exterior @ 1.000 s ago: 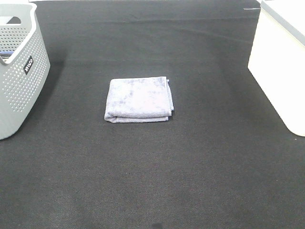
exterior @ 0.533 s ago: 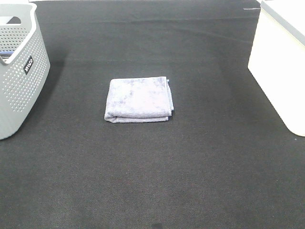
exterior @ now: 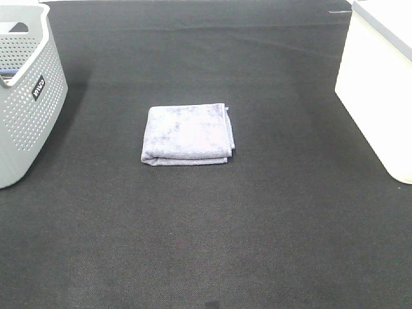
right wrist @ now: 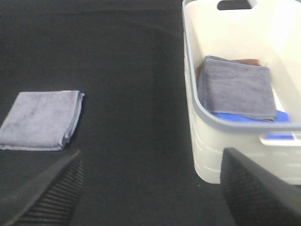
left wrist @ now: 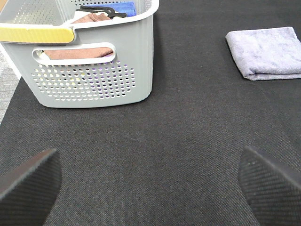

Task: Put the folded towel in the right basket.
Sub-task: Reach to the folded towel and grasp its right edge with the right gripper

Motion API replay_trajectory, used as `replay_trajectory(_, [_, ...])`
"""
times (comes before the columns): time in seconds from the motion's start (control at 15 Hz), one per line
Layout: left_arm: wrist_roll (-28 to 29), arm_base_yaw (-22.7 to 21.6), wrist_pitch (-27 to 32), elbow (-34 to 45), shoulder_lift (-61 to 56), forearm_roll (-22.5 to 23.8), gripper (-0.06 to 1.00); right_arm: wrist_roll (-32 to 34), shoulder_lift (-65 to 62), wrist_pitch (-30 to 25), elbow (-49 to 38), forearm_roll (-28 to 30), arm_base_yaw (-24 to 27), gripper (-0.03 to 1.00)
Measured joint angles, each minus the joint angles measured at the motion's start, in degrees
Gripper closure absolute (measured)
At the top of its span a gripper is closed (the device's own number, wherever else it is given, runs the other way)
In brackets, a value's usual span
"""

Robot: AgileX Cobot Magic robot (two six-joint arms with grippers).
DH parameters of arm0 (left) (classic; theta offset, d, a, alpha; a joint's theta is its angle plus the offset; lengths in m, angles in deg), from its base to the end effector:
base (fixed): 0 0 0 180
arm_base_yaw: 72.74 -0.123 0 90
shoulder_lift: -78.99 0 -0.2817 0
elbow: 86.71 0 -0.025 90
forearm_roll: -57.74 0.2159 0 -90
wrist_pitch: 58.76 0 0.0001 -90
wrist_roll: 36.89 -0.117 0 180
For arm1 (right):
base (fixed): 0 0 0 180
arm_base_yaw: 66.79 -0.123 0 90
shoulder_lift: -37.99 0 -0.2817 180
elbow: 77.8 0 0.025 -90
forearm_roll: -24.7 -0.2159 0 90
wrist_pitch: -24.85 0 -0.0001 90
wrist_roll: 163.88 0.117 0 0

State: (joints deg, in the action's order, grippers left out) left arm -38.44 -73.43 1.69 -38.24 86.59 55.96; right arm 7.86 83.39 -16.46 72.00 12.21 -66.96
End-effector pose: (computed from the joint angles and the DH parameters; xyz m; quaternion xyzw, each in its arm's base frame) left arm -0.0094 -0.0033 0.2492 0.0070 0.8503 -0.0052 0.5262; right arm 0.1089 0.0170 0.3502 -0.0303 0.8472 0.0670 0.5261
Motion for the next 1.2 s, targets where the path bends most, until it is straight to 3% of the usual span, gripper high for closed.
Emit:
replay_trajectory(0.2, [0.0, 0.0, 0.0, 0.0, 0.0, 0.0, -0.03, -5.0, 18.9, -1.5, 13.7, -5.4, 0.0, 0.21])
replay_trajectory(0.53, [0.0, 0.0, 0.0, 0.0, 0.0, 0.0, -0.03, -10.5, 45.7, -10.3, 33.0, -12.2, -0.1, 0.22])
replay_trajectory(0.67, [0.0, 0.0, 0.0, 0.0, 0.0, 0.0, -0.03, -12.7, 54.5, -11.6, 37.8, -12.5, -3.0, 0.22])
replay_trajectory(0.93, [0.0, 0.0, 0.0, 0.0, 0.0, 0.0, -0.03, -12.3, 69.2, -11.5, 45.8, -13.1, -11.8, 0.22])
replay_trajectory(1.2, [0.0, 0.0, 0.0, 0.0, 0.0, 0.0, -0.03, -5.7, 86.6, -13.2, 58.0, -17.6, -13.2, 0.22])
